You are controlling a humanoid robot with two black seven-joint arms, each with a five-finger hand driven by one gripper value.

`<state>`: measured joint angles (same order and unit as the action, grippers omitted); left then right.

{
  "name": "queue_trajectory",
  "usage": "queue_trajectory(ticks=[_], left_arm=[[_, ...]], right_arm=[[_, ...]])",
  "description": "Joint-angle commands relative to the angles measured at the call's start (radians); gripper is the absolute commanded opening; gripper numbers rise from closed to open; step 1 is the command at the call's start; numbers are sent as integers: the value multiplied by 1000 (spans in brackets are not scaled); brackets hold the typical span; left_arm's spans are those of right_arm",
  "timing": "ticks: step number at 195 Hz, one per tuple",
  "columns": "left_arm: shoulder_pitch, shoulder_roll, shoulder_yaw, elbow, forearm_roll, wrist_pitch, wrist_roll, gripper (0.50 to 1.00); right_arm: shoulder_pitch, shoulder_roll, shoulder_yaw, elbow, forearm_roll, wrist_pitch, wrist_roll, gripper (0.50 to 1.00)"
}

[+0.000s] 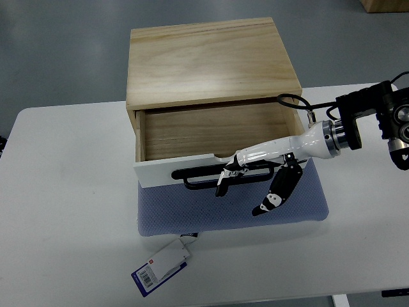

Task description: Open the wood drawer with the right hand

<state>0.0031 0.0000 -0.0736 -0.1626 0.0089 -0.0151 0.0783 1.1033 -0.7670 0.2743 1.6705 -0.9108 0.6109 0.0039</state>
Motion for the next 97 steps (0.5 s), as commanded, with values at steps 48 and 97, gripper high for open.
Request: queue_trajectory(ticks=[48,97], left_arm=[[0,0,0,0,0,0,0,1000],[0,0,0,0,0,0,0,1000]], right_arm=[[3,0,13,0,1,0,-1,917],[1,-2,23,-3,1,0,-1,926]])
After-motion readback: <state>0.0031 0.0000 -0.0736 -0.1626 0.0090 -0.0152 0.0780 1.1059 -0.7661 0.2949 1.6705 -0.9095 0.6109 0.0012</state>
